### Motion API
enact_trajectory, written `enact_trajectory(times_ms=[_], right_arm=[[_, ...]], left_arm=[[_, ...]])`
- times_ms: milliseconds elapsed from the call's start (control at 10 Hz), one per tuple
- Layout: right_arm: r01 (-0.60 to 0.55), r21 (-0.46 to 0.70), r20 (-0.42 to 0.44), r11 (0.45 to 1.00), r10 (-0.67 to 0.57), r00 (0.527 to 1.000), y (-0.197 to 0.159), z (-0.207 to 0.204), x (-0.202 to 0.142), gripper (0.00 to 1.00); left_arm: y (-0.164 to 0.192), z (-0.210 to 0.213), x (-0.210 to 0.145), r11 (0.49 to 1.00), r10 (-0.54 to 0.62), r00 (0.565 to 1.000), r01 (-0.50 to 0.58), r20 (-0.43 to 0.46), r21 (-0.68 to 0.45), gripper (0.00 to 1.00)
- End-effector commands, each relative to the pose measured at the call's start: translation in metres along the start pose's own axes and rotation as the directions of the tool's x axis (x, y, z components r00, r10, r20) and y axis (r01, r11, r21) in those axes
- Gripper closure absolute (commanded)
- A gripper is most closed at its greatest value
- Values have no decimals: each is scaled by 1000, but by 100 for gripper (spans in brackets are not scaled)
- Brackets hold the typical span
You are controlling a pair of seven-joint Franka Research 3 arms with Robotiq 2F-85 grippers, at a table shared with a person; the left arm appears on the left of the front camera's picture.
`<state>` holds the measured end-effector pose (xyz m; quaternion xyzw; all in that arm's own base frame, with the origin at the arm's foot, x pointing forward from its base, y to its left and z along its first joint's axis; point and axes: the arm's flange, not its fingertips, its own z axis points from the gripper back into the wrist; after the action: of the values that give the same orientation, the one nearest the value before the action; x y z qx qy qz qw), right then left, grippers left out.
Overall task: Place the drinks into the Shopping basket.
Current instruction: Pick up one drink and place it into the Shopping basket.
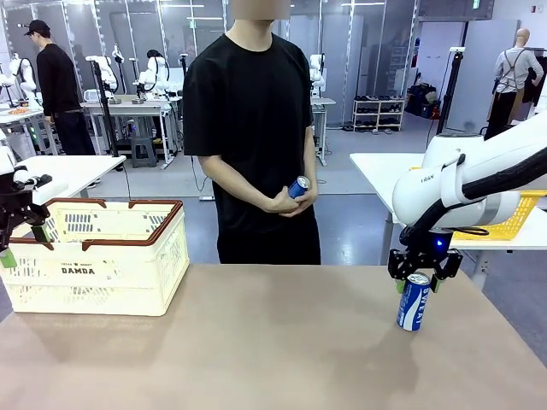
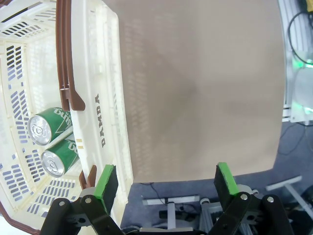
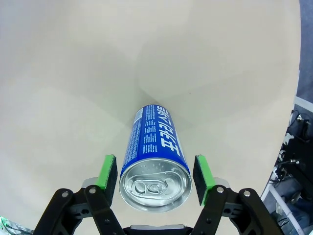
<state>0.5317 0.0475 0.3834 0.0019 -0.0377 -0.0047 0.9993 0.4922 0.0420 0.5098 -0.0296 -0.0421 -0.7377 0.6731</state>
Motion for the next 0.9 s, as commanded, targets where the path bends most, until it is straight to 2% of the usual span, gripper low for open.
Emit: enact_trajectory(times_ms=[0,100,200,300,400,600,800], right_arm=[[9,4,-6,1000,-9,1000,0,-1,0,39],[11,-1,-3,1000,-11,1000,1,-1,0,65],[10,-5,-2,1000,-10,1000,1,0,-1,40],[11,-8,3,1000,-11,1000,2,2,-1,82],[48,-14,21,999,-48,999,4,5,0,58],[55,-8,48,998,-55,997,12,39,-2,58],[15,-27,131,1000,-12,991,28,102,-7,58]], left_arm=[[-3,2,0,1000,-1,1000,1,-6,-9,0],[-3,2,0,1000,-1,1000,1,-6,-9,0],[-3,2,0,1000,-1,1000,1,-6,-9,0],[-3,2,0,1000,-1,1000,1,-6,-9,0],[-3,2,0,1000,-1,1000,1,-6,-9,0],[-3,2,0,1000,-1,1000,1,-6,-9,0],[-3,2,0,1000,-1,1000,1,-6,-9,0]])
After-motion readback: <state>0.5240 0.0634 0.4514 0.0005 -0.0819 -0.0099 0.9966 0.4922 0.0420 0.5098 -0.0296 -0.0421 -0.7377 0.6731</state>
